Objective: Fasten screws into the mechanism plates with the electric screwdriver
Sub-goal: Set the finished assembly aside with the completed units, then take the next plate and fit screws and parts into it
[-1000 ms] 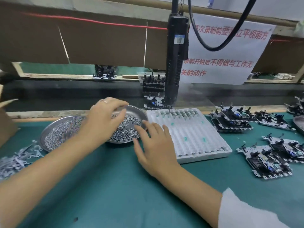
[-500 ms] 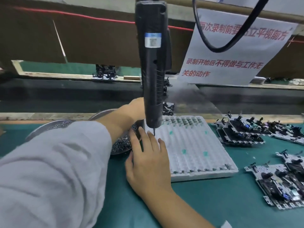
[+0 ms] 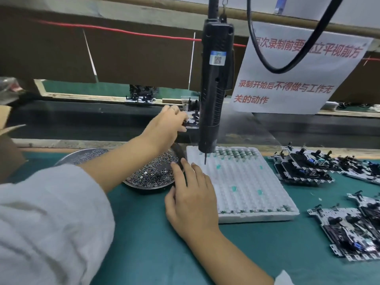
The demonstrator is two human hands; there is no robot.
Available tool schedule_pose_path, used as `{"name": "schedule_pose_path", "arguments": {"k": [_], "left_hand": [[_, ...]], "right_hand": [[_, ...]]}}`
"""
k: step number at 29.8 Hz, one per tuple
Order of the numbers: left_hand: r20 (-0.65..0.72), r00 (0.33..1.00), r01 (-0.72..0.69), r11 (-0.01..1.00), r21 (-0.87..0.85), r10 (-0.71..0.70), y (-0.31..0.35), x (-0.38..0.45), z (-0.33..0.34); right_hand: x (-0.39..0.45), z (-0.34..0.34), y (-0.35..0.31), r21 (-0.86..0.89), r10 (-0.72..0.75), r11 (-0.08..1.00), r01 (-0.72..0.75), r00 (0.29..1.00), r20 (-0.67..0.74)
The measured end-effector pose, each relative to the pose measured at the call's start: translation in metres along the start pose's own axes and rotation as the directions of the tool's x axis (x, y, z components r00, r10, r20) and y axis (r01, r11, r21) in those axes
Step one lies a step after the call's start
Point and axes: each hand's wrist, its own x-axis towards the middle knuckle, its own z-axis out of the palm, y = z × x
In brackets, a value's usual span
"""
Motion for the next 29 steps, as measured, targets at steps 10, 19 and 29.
{"name": "schedule_pose_path", "arguments": {"k": [10, 19, 29], "left_hand": [[-0.046, 0.999, -0.004, 0.98, -0.198, -0.006, -0.015, -0.185, -0.074], [-0.013, 0.997, -0.072, 0.994, -0.084, 0.072, -0.014, -0.27, -0.051], [-0.063, 0.92, 0.392, 0.914, 0.103, -0.387, -0.068, -0.268, -0.079]], "right_hand": [[-0.01, -0.012, 0.005, 0.548, 0.057, 0.816, 0.181, 0.919, -0.389], [-0.026, -0.019, -0.025, 0.389, -0.629, 0.713, 0.583, 0.777, -0.012], [-0.029, -0.013, -0.028, 0.34, -0.652, 0.739, 0.581, 0.745, 0.143]]}}
